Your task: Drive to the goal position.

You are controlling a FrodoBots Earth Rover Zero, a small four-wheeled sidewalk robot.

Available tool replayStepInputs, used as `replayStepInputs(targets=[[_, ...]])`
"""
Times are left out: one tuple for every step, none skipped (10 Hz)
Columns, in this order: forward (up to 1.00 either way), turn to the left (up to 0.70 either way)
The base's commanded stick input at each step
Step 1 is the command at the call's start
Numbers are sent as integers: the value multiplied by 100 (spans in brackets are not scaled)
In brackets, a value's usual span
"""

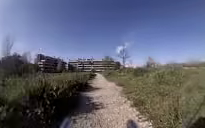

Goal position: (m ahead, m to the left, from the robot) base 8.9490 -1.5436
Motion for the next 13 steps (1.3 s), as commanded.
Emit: replayStepInputs(targets=[[50,0],[50,0],[50,0],[50,0],[50,0],[50,0],[50,0],[50,0],[50,0],[50,0],[50,0],[50,0],[50,0]])
